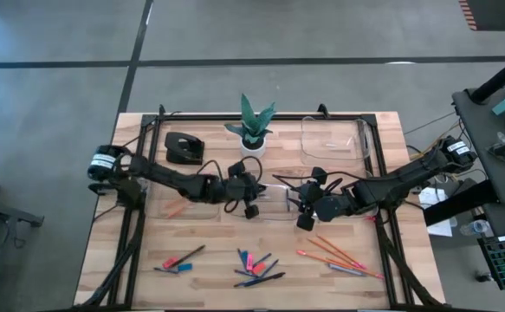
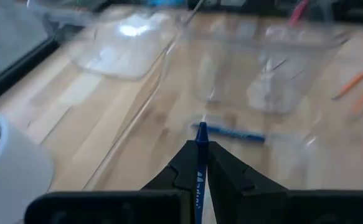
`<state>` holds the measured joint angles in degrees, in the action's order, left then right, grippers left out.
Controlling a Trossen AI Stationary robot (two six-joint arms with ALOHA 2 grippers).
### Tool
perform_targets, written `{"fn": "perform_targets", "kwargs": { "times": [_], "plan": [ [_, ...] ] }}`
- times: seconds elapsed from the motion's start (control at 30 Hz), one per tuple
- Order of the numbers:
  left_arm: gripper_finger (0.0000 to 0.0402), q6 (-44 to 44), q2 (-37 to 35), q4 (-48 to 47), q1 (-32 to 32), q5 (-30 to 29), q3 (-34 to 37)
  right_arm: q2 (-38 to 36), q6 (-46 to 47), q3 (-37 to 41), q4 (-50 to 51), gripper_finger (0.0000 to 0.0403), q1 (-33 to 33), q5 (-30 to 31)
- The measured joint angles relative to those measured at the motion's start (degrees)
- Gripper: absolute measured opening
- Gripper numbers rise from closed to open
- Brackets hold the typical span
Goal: Sort crayons/erasers/pens/pencils in bins
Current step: Put the blue crayon into the middle transparent bin
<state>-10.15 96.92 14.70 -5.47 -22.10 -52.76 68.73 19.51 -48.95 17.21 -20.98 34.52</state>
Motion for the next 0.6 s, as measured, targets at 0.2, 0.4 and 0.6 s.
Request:
{"fn": "perform_targets", "kwargs": {
  "times": [0.2, 0.4, 0.6],
  "plan": [
    [0.0008, 0.09, 0.00, -0.63, 1.13, 1.10, 0.92, 0.00, 0.00, 0.00, 0.00, 0.0137, -0.02, 0.00],
    [0.0008, 0.50, 0.00, -0.69, 2.04, 3.94, 2.15, 0.00, 0.00, 0.00, 0.00, 0.0137, 0.01, 0.00],
    [0.0008, 0.47, 0.00, -0.72, 2.12, 4.51, 2.67, 0.00, 0.00, 0.00, 0.00, 0.0137, 0.01, 0.00]
  ]
}}
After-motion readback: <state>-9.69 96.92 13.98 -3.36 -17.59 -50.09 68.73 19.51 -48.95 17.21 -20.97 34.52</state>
